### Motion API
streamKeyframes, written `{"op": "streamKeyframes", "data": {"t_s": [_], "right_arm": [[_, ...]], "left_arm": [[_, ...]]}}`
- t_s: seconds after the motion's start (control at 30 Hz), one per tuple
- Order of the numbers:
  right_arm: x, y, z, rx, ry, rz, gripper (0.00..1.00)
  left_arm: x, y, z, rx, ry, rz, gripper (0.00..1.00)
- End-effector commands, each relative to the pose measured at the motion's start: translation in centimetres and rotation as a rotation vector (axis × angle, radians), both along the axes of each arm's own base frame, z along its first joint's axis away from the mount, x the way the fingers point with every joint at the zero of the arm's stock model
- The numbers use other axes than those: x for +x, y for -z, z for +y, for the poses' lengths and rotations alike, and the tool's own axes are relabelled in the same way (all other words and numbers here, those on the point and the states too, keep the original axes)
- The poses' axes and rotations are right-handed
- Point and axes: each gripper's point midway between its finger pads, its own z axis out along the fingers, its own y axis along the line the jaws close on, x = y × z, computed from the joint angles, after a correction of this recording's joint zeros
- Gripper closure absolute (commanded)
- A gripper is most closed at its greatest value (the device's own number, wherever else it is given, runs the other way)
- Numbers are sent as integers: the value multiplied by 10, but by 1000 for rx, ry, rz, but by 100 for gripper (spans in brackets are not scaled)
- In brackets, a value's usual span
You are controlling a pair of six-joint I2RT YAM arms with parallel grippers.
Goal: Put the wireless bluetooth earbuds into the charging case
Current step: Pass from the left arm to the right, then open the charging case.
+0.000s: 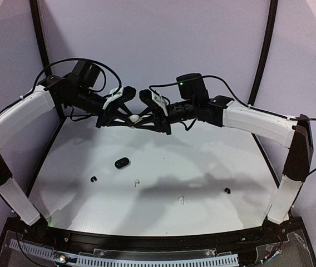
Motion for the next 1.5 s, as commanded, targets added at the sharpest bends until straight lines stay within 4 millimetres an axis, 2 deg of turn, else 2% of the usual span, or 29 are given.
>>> {"op": "streamKeyframes", "data": {"t_s": [0.0, 0.03, 0.07, 0.1, 0.27, 0.53, 0.67, 0.93, 1.17, 1.47], "right_arm": [[-9, -2, -3, 34, -29, 26, 100], [-10, -5, -3, 49, -35, 25, 100], [-13, -8, -3, 66, -49, 35, 100], [-15, -11, -3, 79, -60, 37, 100], [-19, -15, -3, 95, -77, 36, 100], [-25, -19, -6, 101, -96, 46, 100], [-27, -15, -8, 88, -104, 63, 100], [-30, -12, -9, 84, -113, 93, 100], [-32, 1, -12, 50, -108, 126, 100], [-32, 7, -12, 39, -106, 149, 100]], "left_arm": [[10, -16, 3, -17, -64, -32, 75], [12, -12, 4, -17, -75, -30, 67], [18, -18, 5, -34, -100, -53, 61], [19, -15, 5, -34, -111, -53, 59], [33, -30, 10, -78, -180, -132, 54], [55, -34, 20, -60, -264, -229, 53], [69, -48, 25, -100, -325, -266, 53], [74, -59, 26, -124, -342, -281, 53], [79, -68, 30, -143, -363, -306, 53], [89, -75, 36, -151, -389, -330, 53]]}}
